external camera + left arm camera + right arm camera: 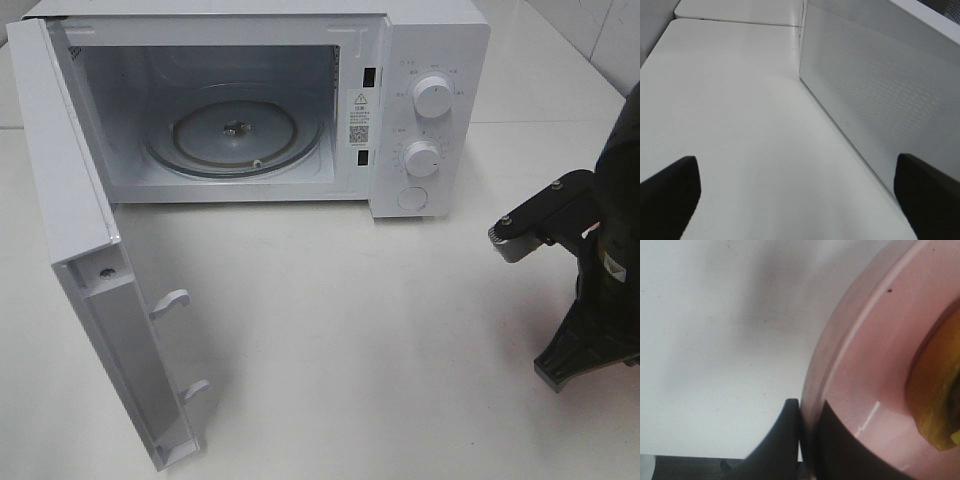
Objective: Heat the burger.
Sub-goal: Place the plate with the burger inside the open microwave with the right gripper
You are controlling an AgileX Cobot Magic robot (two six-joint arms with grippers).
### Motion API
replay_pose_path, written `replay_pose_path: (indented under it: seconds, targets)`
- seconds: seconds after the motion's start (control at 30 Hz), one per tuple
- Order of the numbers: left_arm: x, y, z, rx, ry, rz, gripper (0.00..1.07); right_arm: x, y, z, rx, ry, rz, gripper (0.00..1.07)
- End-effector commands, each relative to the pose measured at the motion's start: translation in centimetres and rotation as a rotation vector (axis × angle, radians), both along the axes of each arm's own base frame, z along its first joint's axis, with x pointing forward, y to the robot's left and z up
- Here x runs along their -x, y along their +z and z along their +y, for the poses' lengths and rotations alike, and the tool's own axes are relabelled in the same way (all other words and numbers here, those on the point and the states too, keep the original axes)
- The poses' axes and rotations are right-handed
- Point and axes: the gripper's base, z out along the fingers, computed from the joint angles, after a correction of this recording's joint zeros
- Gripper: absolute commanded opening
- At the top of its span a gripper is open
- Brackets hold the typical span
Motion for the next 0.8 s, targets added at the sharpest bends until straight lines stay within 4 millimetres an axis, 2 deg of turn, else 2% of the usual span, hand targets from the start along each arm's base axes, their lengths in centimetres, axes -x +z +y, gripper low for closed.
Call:
replay_pose_path:
  seconds: [0.03,0.47,0.8]
  targets:
    - [0.2,-0.1,0.0,-0.002,-0.001,-0.011,0.98,0.9,1.0,0.4,0.064,0.069,-0.013,0.0]
    - [0.2,-0.1,0.0,-0.002,-0.001,-0.011,0.98,3.8,1.9,3.8,0.101,0.293,-0.036,0.0]
    - [0.2,-0.1,0.0,-0.002,-0.001,-0.011,0.98,5.5,2.3,5.7,0.169,0.446,-0.079,0.0]
